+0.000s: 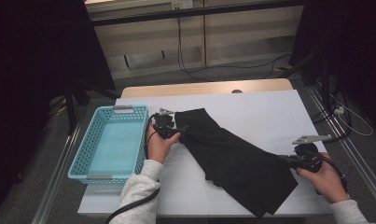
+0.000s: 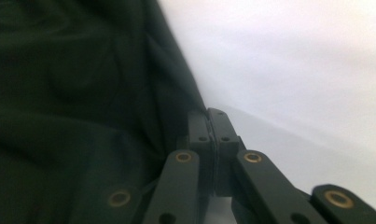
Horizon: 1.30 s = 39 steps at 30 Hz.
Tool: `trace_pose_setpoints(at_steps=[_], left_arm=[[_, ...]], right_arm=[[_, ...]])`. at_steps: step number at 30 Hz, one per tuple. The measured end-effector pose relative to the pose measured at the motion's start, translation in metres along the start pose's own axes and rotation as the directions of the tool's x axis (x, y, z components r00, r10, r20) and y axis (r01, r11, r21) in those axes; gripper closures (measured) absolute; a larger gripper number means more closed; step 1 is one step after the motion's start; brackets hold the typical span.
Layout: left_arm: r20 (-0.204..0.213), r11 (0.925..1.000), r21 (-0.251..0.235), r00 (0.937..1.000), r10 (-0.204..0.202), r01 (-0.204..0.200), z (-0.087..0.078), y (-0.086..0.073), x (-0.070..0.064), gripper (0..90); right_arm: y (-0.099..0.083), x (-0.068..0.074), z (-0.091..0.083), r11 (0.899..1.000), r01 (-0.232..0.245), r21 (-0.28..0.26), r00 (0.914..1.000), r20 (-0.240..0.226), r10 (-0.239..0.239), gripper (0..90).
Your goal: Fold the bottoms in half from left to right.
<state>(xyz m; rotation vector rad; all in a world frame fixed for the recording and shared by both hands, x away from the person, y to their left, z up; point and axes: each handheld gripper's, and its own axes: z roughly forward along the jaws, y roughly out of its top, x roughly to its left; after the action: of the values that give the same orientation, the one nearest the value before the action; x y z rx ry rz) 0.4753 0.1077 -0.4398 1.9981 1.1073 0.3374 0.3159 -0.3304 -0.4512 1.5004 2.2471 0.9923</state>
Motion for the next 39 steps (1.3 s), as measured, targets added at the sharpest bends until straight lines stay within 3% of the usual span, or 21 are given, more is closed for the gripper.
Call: trace_pose_setpoints(at_steps=[4,6,7,8,10,14,23,27,31,35,39], left_arm=[[0.008,0.9999,0.008,0.9999,0.011,-0.011,0.000,-0.001,-0.002,27.7],[0.006,0.9999,0.007,0.9999,0.008,-0.008,0.000,-0.002,-0.004,27.2],[0.011,0.9999,0.010,0.9999,0.010,-0.010,0.000,-0.002,-0.005,26.5],[0.014,0.9999,0.006,0.9998,0.014,-0.014,-0.001,-0.002,-0.004,26.3],[0.014,0.9997,0.008,0.9997,0.022,-0.022,-0.002,-0.002,-0.005,25.7],[0.016,0.9997,0.003,0.9996,0.025,-0.025,-0.005,-0.003,-0.005,23.2],[0.032,0.9992,0.001,0.9987,0.040,-0.040,-0.014,-0.006,-0.007,19.3],[0.033,0.9989,0.008,0.9985,0.045,-0.045,-0.015,-0.008,-0.007,18.6],[0.031,0.9990,0.007,0.9986,0.043,-0.043,-0.019,-0.009,-0.005,17.2],[0.031,0.9991,0.000,0.9986,0.043,-0.043,-0.022,-0.011,-0.005,17.2],[0.027,0.9987,0.008,0.9984,0.049,-0.050,-0.026,-0.015,-0.006,17.1]], right_arm=[[0.008,-0.021,0.000,0.999,-0.016,-0.039,0.9971,0.074,0.019,87.8],[0.008,-0.028,0.001,0.996,-0.048,-0.076,0.9903,0.127,0.057,64.4],[0.007,-0.029,-0.001,0.997,-0.033,-0.064,0.9845,0.170,0.043,69.9],[0.006,-0.029,-0.004,0.998,-0.015,-0.067,0.9839,0.177,0.026,70.0],[0.003,-0.029,-0.012,0.995,-0.016,-0.094,0.9815,0.188,0.034,64.0],[-0.003,-0.024,-0.021,0.996,-0.001,-0.093,0.9816,0.190,0.018,59.5],[-0.005,-0.004,-0.016,0.994,0.022,-0.107,0.9885,0.151,-0.005,38.3],[-0.007,0.002,-0.017,0.994,0.030,-0.105,0.9887,0.149,-0.014,34.2],[-0.009,0.005,-0.020,0.993,0.022,-0.116,0.9887,0.150,-0.004,24.3],[-0.014,0.004,-0.025,0.992,-0.008,-0.125,0.9893,0.143,0.026,25.6],[-0.020,0.002,-0.033,0.992,-0.012,-0.125,0.9876,0.154,0.031,46.7]])
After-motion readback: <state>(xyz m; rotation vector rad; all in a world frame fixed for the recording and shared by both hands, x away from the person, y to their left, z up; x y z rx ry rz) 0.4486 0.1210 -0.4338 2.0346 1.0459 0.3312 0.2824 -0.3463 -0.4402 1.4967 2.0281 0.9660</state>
